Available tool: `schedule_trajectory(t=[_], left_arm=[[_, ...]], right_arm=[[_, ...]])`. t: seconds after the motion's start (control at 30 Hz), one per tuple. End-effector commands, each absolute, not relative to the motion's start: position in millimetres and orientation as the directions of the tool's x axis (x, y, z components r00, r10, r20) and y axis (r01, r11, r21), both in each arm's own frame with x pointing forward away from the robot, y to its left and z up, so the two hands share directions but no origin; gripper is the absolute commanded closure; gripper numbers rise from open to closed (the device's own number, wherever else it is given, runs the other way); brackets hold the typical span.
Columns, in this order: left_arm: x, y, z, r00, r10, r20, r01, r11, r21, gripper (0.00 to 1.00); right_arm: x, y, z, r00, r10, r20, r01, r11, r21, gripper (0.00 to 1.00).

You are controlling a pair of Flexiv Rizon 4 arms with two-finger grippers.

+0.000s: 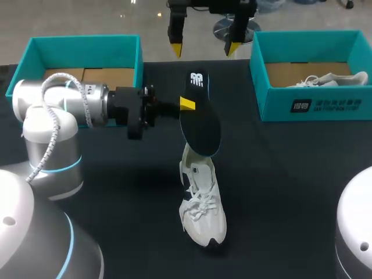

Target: Take the shoe out of the shoebox, open the shoe tongue, remove and reinsert the insole, then place the shoe into the shoebox

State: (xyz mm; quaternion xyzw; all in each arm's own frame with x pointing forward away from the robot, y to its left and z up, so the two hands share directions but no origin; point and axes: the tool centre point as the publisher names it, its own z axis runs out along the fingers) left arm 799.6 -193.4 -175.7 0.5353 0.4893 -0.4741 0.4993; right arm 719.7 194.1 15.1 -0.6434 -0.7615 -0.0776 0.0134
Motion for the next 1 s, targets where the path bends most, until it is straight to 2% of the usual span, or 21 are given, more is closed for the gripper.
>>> schedule_trajectory(t=[0.03,0.1,0.17,0.2,0.27,0.3,0.33,0.37,0.4,0.47,0.63,0.77,1.0], left_arm=[[786.1,-178.7,-167.4,-0.401,0.051,-0.914,0.915,0.067,-0.398,1.00],[782.4,-171.9,-164.7,-0.610,0.026,-0.792,0.790,0.096,-0.605,1.00],[778.0,-165.5,-164.7,-0.760,0.029,-0.650,0.650,0.079,-0.756,1.00],[776.6,-164.2,-169.8,-0.850,0.077,-0.521,0.526,0.159,-0.835,1.00],[769.5,-159.8,-170.3,-0.937,0.042,-0.347,0.349,0.074,-0.934,1.00],[767.3,-157.8,-173.4,-0.957,0.073,-0.279,0.286,0.109,-0.952,1.00],[764.8,-157.2,-175.9,-0.979,0.090,-0.184,0.190,0.063,-0.980,1.00],[764.0,-156.1,-174.5,-0.993,0.075,-0.086,0.086,0.001,-0.996,1.00],[763.6,-154.9,-176.9,-0.995,0.087,-0.055,0.058,0.028,-0.998,1.00],[762.3,-154.2,-178.8,-0.992,0.103,0.072,-0.078,-0.055,-0.995,1.00],[759.4,-152.4,-180.3,-0.956,0.140,0.258,-0.281,-0.185,-0.942,1.00],[759.8,-152.9,-181.5,-0.951,0.133,0.279,-0.307,-0.307,-0.901,1.00],[759.8,-152.9,-181.5,-0.951,0.133,0.279,-0.307,-0.307,-0.901,1.00]], right_arm=[[721.1,194.4,15.6,-0.172,0.978,0.119,0.982,0.160,0.099,0.00],[721.1,194.4,15.6,-0.172,0.978,0.119,0.982,0.160,0.099,0.00],[721.1,194.4,15.6,-0.172,0.978,0.119,0.982,0.160,0.099,0.00],[721.1,194.4,15.6,-0.172,0.978,0.119,0.982,0.160,0.099,0.00],[721.1,194.4,15.6,-0.172,0.978,0.119,0.982,0.160,0.099,0.00],[721.1,194.4,15.6,-0.172,0.978,0.119,0.982,0.160,0.099,0.00],[721.1,194.4,15.6,-0.172,0.978,0.119,0.982,0.160,0.099,0.00],[721.1,194.4,15.6,-0.172,0.978,0.119,0.982,0.160,0.099,0.00],[721.1,194.4,15.6,-0.172,0.978,0.119,0.982,0.160,0.099,0.00],[721.1,194.4,15.6,-0.172,0.978,0.119,0.982,0.160,0.099,0.00],[721.1,194.4,15.6,-0.172,0.978,0.119,0.982,0.160,0.099,0.00],[721.1,194.4,15.6,-0.172,0.978,0.119,0.982,0.160,0.099,0.00],[721.1,194.4,15.6,-0.172,0.978,0.119,0.982,0.160,0.099,0.00]])
